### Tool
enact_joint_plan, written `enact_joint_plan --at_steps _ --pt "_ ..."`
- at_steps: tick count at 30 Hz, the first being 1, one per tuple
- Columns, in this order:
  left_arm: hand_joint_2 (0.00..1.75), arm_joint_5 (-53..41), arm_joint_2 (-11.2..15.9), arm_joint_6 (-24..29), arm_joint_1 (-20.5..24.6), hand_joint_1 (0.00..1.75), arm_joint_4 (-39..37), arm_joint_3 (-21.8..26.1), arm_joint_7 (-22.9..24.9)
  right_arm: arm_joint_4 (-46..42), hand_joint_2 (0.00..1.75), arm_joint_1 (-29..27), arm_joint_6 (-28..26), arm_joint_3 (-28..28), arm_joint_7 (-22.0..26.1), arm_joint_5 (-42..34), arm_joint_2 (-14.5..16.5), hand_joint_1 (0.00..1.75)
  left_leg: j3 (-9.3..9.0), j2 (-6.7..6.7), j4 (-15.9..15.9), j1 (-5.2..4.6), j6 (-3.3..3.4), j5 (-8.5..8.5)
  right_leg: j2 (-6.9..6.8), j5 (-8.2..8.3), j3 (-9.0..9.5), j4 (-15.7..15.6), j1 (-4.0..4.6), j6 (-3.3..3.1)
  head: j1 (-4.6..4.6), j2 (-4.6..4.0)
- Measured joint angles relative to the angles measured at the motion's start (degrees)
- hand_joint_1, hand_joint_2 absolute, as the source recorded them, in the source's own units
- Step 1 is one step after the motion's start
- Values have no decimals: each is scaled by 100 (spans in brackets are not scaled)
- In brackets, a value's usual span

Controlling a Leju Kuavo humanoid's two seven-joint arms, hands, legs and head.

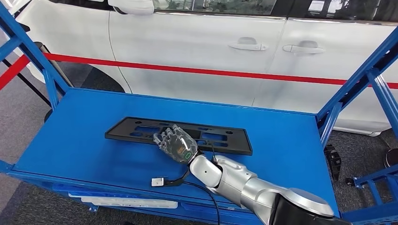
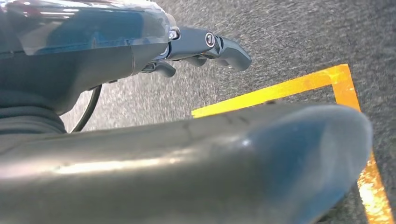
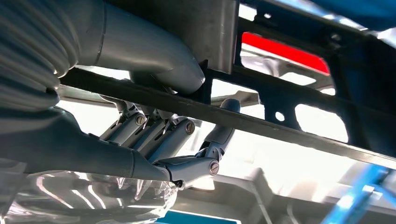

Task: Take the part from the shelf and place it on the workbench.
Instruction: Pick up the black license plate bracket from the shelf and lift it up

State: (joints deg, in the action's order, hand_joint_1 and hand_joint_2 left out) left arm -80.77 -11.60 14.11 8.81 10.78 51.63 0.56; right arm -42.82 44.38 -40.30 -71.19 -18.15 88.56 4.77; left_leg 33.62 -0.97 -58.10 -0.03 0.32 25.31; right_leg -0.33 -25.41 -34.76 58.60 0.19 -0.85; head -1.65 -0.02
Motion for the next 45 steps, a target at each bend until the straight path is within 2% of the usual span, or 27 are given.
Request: enact_joint_plan --at_steps 6,10,17,23,25,27,29,34,41,45 --pt "0 109 7 108 -14 0 0 144 -33 -391 175 -116 0 67 29 0 -335 175 1 -1 -2 0 5 4 1 1 0 -1 -1 2 0 0" --pt "175 166 8 178 -14 0 0 191 -125 -656 175 -260 -2 261 176 0 -467 175 1 -1 -1 0 5 4 2 1 -1 -1 0 2 -1 0" --pt "175 297 10 509 -11 0 2 285 -510 -1101 175 -303 -1 340 -130 0 -687 175 2 -1 -1 0 6 4 2 2 -1 -1 -1 3 0 0" --pt "175 303 1 1175 -3 0 16 285 -1366 -1223 175 -292 -1 288 -588 0 -797 175 2 -1 -1 0 6 4 2 2 -1 -1 -1 3 -1 0" --pt "87 340 -4 1209 4 0 17 286 -1503 -1255 175 -281 0 214 -717 0 -848 175 3 -1 -2 0 6 4 2 2 -1 -1 -1 3 -1 0" --pt "87 406 -8 1127 16 0 17 287 -1583 -1279 175 -275 0 136 -774 0 -887 175 3 -1 -2 0 7 4 2 2 -1 -1 -1 3 0 0" --pt "175 485 -9 992 35 0 17 289 -1633 -1297 175 -265 0 62 -826 0 -915 175 4 -1 -2 0 7 5 1 2 -1 -1 -1 3 1 0" --pt "175 590 -9 814 67 0 19 296 -1672 -1318 175 -197 0 -118 -969 0 -977 175 4 -1 -2 0 7 5 2 2 -1 -1 -1 4 0 0" --pt "175 555 -7 723 70 0 20 297 -1635 -1357 175 -147 0 -243 -946 0 -1024 175 4 -1 -2 0 7 5 1 2 -1 -1 -1 4 -1 0" --pt "175 609 -4 499 76 0 20 299 -1573 -1357 175 -91 0 -270 -897 0 -1026 175 5 -1 -2 0 7 5 1 3 -2 0 -1 4 -1 0"
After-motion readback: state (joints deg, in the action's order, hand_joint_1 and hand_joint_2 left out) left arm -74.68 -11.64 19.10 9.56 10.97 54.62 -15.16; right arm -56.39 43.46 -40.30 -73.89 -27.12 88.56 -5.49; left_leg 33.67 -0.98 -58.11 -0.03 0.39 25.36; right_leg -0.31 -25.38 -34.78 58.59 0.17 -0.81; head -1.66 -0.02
